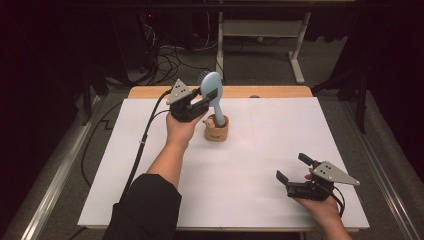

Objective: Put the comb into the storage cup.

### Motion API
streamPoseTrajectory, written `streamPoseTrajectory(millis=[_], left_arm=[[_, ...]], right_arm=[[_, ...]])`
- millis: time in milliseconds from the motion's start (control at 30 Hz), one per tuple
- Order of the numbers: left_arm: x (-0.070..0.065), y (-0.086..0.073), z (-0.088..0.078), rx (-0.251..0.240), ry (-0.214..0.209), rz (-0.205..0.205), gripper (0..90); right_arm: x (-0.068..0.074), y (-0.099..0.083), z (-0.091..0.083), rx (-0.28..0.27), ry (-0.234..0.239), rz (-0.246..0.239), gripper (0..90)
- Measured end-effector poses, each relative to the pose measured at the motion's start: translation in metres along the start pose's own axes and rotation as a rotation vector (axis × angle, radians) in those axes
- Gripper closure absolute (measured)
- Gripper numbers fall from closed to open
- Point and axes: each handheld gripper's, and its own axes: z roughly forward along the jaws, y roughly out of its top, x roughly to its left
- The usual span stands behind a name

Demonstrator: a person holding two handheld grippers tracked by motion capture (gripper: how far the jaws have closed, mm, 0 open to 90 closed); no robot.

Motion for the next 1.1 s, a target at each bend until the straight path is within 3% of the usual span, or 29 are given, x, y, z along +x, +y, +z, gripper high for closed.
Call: streamPoseTrajectory(millis=[267, 433, 1100], left_arm=[[0.0, -0.007, 0.004, 0.005, -0.01, -0.016, 62.1], [0.001, -0.017, 0.005, 0.015, -0.014, -0.046, 62.1], [0.003, -0.031, 0.011, 0.039, -0.014, -0.08, 61.7]], right_arm=[[-0.001, -0.001, 0.0, -0.002, 0.001, 0.006, 0.3], [0.0, -0.001, 0.0, -0.004, 0.001, 0.004, 0.3], [-0.001, -0.002, 0.001, 0.002, 0.002, 0.004, 0.3]])
